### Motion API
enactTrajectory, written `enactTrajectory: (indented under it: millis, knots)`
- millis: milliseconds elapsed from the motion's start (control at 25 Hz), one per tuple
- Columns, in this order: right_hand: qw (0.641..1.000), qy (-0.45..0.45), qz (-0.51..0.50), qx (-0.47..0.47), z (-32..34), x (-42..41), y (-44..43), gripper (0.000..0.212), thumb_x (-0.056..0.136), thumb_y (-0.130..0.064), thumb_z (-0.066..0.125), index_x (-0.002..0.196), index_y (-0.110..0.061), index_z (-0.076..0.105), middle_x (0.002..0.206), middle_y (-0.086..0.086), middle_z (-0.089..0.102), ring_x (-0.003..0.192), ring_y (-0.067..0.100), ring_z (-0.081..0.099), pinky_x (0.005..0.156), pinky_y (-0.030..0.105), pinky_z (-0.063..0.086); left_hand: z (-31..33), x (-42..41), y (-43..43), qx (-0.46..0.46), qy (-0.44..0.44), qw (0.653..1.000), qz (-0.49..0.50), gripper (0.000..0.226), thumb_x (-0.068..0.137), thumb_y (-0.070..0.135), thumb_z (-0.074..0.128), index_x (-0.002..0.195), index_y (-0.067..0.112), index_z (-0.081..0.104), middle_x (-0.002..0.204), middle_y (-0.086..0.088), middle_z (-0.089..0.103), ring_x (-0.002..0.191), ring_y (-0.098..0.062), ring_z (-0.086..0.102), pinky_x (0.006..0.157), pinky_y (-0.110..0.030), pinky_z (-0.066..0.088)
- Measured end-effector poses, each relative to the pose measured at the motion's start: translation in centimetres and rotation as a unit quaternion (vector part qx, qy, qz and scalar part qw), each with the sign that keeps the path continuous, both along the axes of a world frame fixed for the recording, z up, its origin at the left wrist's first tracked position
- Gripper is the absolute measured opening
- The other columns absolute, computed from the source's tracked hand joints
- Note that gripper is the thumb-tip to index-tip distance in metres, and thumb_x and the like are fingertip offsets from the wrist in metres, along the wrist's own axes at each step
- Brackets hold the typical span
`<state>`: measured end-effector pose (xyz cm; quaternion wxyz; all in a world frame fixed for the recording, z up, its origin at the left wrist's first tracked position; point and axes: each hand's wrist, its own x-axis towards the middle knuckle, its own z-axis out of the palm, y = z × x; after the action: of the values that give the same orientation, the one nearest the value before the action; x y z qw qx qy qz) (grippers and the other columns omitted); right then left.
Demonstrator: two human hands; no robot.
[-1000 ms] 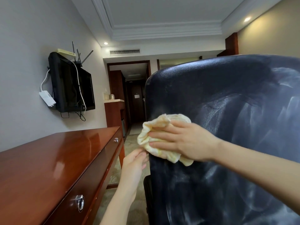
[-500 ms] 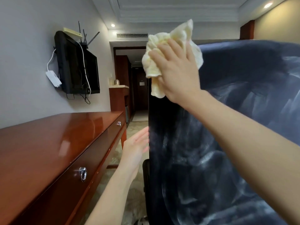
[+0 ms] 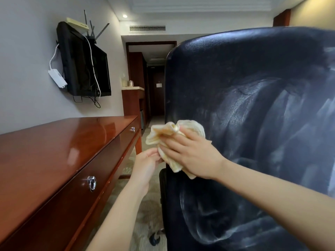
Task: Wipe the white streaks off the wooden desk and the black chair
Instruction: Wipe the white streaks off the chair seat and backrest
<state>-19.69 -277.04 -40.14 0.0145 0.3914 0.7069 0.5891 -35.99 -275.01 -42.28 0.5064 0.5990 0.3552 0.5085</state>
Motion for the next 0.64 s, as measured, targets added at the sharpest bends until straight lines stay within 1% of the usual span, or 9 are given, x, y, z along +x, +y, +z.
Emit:
enactTrajectory:
  millis: [40, 120, 200, 280, 400, 520, 600, 640]
  knots:
    - [0.999, -0.025, 0.01, -0.02, -0.5, 0.8, -0.2, 0.049, 0.091, -0.023, 0.034, 0.137, -0.012, 0.045, 0.139, 0.006, 0.048, 0.133, 0.03, 0.038, 0.114, 0.047, 0.009, -0.3, 0.0, -0.1, -0.015, 0.009, 1.0, 0.004, 0.031, 0.096, 0.004, 0.045, 0.09, 0.026, 0.066, 0.086, 0.009, 0.073, 0.091, -0.009, 0.067, 0.085, -0.026, 0.047]
    - [0.996, -0.063, 0.027, -0.057, -0.7, 2.2, -0.7, 0.053, 0.091, -0.028, 0.034, 0.142, -0.017, 0.039, 0.147, 0.004, 0.04, 0.137, 0.028, 0.033, 0.115, 0.047, 0.011, -0.4, 0.0, -0.2, -0.021, 0.011, 1.0, 0.004, 0.035, 0.095, 0.003, 0.044, 0.09, 0.031, 0.064, 0.096, 0.008, 0.071, 0.101, -0.012, 0.063, 0.096, -0.034, 0.044]
    - [0.996, -0.061, 0.05, -0.049, 0.8, 3.2, -1.2, 0.055, 0.089, -0.029, 0.034, 0.143, -0.018, 0.037, 0.148, 0.005, 0.039, 0.138, 0.029, 0.03, 0.113, 0.046, 0.015, 0.1, 0.0, -0.4, -0.005, 0.012, 1.0, -0.007, 0.041, 0.092, 0.0, 0.041, 0.092, 0.035, 0.063, 0.105, 0.008, 0.067, 0.108, -0.013, 0.059, 0.102, -0.038, 0.041]
    - [0.998, -0.022, 0.053, 0.003, 3.5, 3.7, -1.6, 0.055, 0.087, -0.028, 0.04, 0.141, -0.017, 0.039, 0.146, 0.007, 0.04, 0.138, 0.033, 0.028, 0.111, 0.047, 0.018, 0.8, 0.0, -0.2, 0.012, 0.017, 1.0, -0.016, 0.048, 0.091, -0.003, 0.036, 0.096, 0.037, 0.061, 0.111, 0.009, 0.066, 0.111, -0.013, 0.059, 0.106, -0.041, 0.039]
    - [0.993, 0.082, 0.066, 0.045, 8.4, 3.6, -2.1, 0.049, 0.091, -0.029, 0.048, 0.139, -0.019, 0.044, 0.147, 0.007, 0.039, 0.139, 0.038, 0.025, 0.11, 0.054, 0.023, 1.0, 0.1, 0.3, 0.028, 0.04, 0.999, -0.016, 0.051, 0.093, -0.002, 0.036, 0.098, 0.041, 0.063, 0.119, 0.008, 0.065, 0.117, -0.014, 0.057, 0.108, -0.041, 0.039]
    - [0.975, 0.161, 0.099, 0.118, 12.4, 1.0, -1.8, 0.04, 0.093, -0.027, 0.044, 0.131, -0.02, 0.054, 0.141, 0.007, 0.047, 0.133, 0.038, 0.036, 0.112, 0.051, 0.024, 0.6, 0.3, 0.3, 0.035, 0.035, 0.999, -0.006, 0.051, 0.094, -0.003, 0.038, 0.097, 0.042, 0.063, 0.116, 0.011, 0.065, 0.117, -0.013, 0.057, 0.108, -0.041, 0.04]
    - [0.966, 0.183, 0.096, 0.157, 13.1, -1.5, -0.7, 0.04, 0.092, -0.026, 0.04, 0.127, -0.016, 0.058, 0.138, 0.009, 0.05, 0.132, 0.037, 0.039, 0.113, 0.05, 0.019, 0.3, 0.4, 0.1, 0.044, 0.015, 0.999, -0.001, 0.047, 0.095, -0.001, 0.042, 0.098, 0.041, 0.063, 0.115, 0.011, 0.066, 0.115, -0.012, 0.058, 0.105, -0.037, 0.042]
    - [0.966, 0.184, 0.086, 0.162, 12.6, -2.3, 0.0, 0.042, 0.091, -0.025, 0.039, 0.127, -0.014, 0.057, 0.138, 0.01, 0.051, 0.132, 0.037, 0.038, 0.113, 0.049, 0.017, 0.2, 0.5, -0.1, 0.051, 0.009, 0.999, -0.003, 0.042, 0.094, 0.001, 0.047, 0.099, 0.04, 0.062, 0.117, 0.01, 0.065, 0.114, -0.01, 0.058, 0.104, -0.034, 0.044]
